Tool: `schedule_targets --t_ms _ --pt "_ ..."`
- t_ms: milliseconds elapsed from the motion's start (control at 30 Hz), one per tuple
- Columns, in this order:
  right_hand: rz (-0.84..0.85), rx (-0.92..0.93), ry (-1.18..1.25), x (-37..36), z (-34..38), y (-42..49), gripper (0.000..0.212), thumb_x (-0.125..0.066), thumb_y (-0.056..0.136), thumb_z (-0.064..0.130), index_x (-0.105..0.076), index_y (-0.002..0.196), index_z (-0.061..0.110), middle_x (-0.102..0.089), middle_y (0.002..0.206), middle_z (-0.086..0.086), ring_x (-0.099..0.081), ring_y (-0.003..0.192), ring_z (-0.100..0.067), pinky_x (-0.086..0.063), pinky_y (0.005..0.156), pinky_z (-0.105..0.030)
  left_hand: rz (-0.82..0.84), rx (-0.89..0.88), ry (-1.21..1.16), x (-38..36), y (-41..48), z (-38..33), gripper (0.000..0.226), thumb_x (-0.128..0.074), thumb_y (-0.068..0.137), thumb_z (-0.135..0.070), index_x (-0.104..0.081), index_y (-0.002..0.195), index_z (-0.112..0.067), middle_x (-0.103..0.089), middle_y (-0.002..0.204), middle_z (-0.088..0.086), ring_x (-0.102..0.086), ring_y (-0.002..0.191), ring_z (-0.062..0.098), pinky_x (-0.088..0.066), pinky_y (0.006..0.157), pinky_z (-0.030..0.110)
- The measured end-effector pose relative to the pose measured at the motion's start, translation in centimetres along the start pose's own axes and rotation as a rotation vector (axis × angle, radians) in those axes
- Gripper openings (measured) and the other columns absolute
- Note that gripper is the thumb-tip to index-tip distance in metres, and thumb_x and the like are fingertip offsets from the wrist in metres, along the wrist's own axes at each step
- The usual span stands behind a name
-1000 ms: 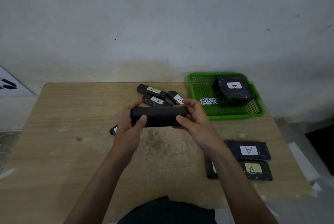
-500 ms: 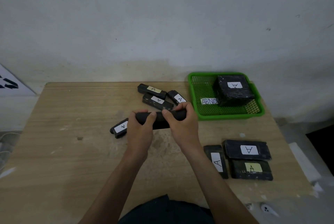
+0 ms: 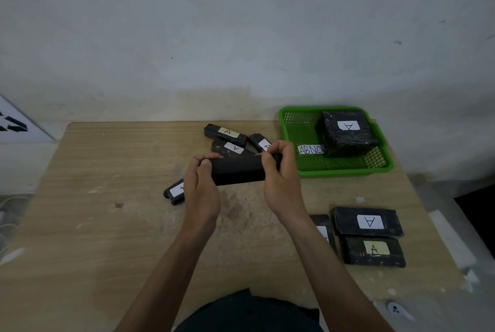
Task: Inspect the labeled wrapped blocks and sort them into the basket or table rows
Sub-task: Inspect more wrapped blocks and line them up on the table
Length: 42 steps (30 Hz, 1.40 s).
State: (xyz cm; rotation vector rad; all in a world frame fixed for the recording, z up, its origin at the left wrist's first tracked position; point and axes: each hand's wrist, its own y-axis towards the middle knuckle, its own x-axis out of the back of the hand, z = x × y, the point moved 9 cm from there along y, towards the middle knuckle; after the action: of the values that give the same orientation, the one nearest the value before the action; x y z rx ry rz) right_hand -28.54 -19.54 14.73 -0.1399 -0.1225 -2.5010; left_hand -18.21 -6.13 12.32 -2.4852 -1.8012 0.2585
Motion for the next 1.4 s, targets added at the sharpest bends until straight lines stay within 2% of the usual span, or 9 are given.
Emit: schedule_targets --t_ms 233,333,433,600,700,800,900,1133,1400 --pt "-0.007 0.046 0.002 0.1 0.1 -0.3 0.021 -0.045 0.098 0.007 -0.042 0.086 0.025 -0.045 0.083 0.007 -0.043 0.072 0.001 -0.037 0.070 -0.015 -0.024 0.046 -0.003 0.6 0.1 0.7 0.034 -0.032 0.098 -0.011 -0.058 0.079 -0.023 -0.052 0.081 -0.006 -0.047 0.077 0.009 -0.038 0.075 0.031" --pt "0.011 -0.058 0.095 -0.1 -1.3 -0.2 0.018 -0.060 0.092 0.013 -0.045 0.092 0.024 -0.055 0.089 0.000 -0.054 0.080 -0.008 -0.045 0.074 -0.026 -0.035 0.213 -0.098 0.5 0.6 3.0 0.033 -0.032 0.099 -0.014 -0.060 0.082 -0.021 -0.053 0.088 0.001 -0.049 0.089 0.018 -0.039 0.082 0.035" --pt "0.078 -0.113 0.215 -0.5 -1.9 -0.2 0.033 -0.074 0.079 0.004 -0.051 0.097 0.021 -0.065 0.095 0.000 -0.064 0.084 -0.008 -0.052 0.074 -0.022 0.031 0.320 -0.080 0.1 0.7 4.6 0.027 -0.034 0.099 -0.015 -0.060 0.096 -0.015 -0.058 0.107 0.012 -0.053 0.106 0.027 -0.044 0.086 0.037" --pt "0.149 0.001 -0.057 -0.9 -1.2 -0.5 0.037 -0.077 0.075 0.007 -0.061 0.096 0.032 -0.068 0.097 0.010 -0.064 0.089 -0.009 -0.054 0.077 -0.027 0.217 0.189 0.091 -1.6 -0.3 3.2 0.022 -0.041 0.099 -0.020 -0.057 0.113 -0.023 -0.061 0.106 -0.009 -0.055 0.095 0.000 -0.042 0.070 0.014" --pt "0.234 0.007 -0.057 -1.8 -1.3 -0.9 0.034 -0.067 0.082 0.009 -0.059 0.103 0.034 -0.066 0.105 0.009 -0.062 0.099 -0.008 -0.053 0.086 -0.031 0.274 0.080 0.043 -2.7 -1.0 1.7 0.025 -0.037 0.100 -0.020 -0.061 0.107 -0.021 -0.065 0.106 -0.001 -0.059 0.097 0.006 -0.047 0.076 0.014" --pt "0.292 -0.077 0.160 -3.1 -1.3 -1.9 0.026 -0.048 0.090 -0.002 -0.058 0.108 0.015 -0.064 0.098 0.002 -0.061 0.089 0.001 -0.048 0.076 -0.015 0.299 0.023 -0.006 -4.0 -1.8 0.8 0.025 -0.035 0.100 -0.015 -0.059 0.105 -0.009 -0.063 0.096 0.004 -0.060 0.086 0.000 -0.048 0.068 0.009" --pt "0.247 -0.080 0.229 -4.0 -1.2 -2.6 0.018 -0.037 0.097 0.000 -0.052 0.107 0.001 -0.061 0.092 -0.003 -0.061 0.081 0.002 -0.047 0.071 -0.011 0.262 -0.026 0.000 -4.7 -2.0 0.3 0.022 -0.035 0.099 -0.008 -0.056 0.101 -0.001 -0.059 0.087 0.002 -0.057 0.073 -0.005 -0.045 0.065 0.008" --pt "0.106 0.004 0.255 -3.6 -0.2 -2.0 0.022 -0.033 0.092 0.009 -0.054 0.087 0.005 -0.059 0.083 -0.004 -0.058 0.077 -0.006 -0.048 0.071 -0.018 0.266 -0.094 -0.047 -4.9 -2.5 -0.1 0.027 -0.029 0.098 -0.002 -0.055 0.104 -0.007 -0.060 0.094 0.003 -0.058 0.082 0.000 -0.047 0.071 0.012" --pt "0.140 0.022 0.393 -3.9 0.5 -2.0 0.028 -0.032 0.083 0.011 -0.059 0.092 0.010 -0.063 0.093 -0.001 -0.061 0.088 -0.001 -0.048 0.077 -0.016 0.336 -0.156 -0.091 -5.2 -2.2 -1.1 0.030 -0.032 0.089 -0.013 -0.056 0.106 -0.014 -0.062 0.100 0.001 -0.060 0.089 0.001 -0.047 0.075 0.013"
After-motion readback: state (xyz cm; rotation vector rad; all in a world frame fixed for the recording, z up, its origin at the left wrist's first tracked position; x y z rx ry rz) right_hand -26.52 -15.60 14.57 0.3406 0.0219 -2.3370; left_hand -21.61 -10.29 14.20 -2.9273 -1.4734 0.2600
